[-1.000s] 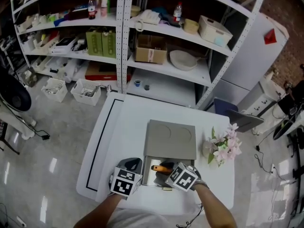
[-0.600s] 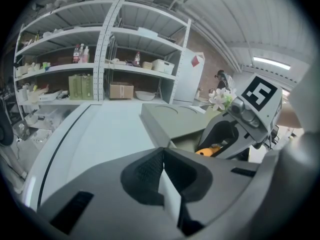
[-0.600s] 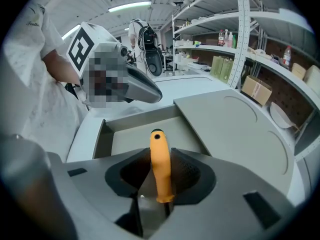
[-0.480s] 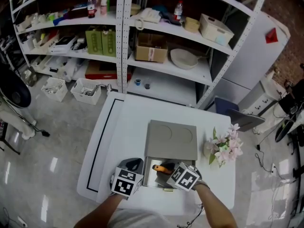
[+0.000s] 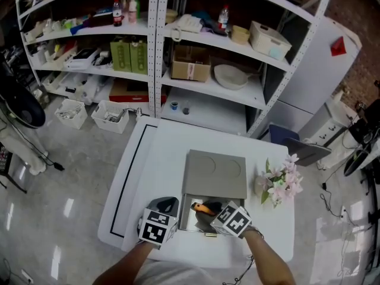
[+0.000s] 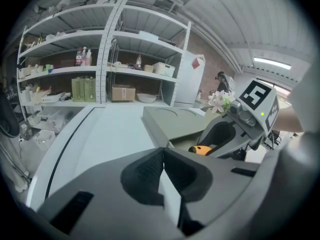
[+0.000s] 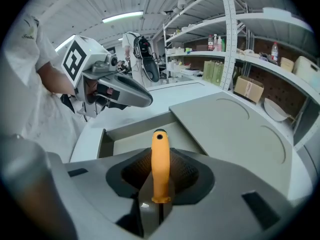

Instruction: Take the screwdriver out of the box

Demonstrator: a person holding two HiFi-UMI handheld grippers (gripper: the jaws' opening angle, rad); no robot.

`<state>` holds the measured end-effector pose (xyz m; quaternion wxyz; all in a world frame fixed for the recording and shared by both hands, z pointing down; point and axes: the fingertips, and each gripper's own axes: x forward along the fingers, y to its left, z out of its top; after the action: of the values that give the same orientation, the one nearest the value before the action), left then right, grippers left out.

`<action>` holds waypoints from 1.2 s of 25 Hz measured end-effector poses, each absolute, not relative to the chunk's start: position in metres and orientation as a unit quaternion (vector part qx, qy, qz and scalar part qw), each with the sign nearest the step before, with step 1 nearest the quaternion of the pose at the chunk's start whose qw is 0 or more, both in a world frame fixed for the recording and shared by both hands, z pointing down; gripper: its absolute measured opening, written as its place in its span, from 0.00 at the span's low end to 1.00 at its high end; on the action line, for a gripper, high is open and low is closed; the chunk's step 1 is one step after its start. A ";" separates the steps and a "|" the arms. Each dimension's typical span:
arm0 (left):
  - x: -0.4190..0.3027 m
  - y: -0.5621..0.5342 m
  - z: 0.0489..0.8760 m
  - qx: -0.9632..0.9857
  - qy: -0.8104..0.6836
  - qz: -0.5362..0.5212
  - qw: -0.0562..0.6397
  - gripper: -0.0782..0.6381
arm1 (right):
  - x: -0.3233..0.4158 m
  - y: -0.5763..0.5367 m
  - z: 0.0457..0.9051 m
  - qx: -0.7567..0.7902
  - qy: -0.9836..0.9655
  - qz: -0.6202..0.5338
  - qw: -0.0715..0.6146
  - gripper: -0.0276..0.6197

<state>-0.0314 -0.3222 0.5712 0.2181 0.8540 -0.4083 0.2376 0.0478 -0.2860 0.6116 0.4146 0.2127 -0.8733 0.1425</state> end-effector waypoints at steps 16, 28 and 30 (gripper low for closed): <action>-0.038 -0.301 0.529 0.854 -0.437 0.212 0.185 0.11 | 0.057 -0.281 0.543 0.294 -0.889 0.107 0.334 0.22; -0.033 -0.285 0.491 0.857 -0.454 0.187 0.155 0.12 | 0.085 -0.257 0.486 0.367 -0.892 0.089 0.250 0.22; -0.030 -0.280 0.486 0.859 -0.454 0.184 0.150 0.12 | 0.091 -0.252 0.480 0.379 -0.890 0.088 0.239 0.22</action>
<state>-0.0295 -0.2803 0.4856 0.1505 0.8586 -0.4543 0.1839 0.0912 -0.2515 0.4804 0.2391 0.3786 -0.8899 0.0876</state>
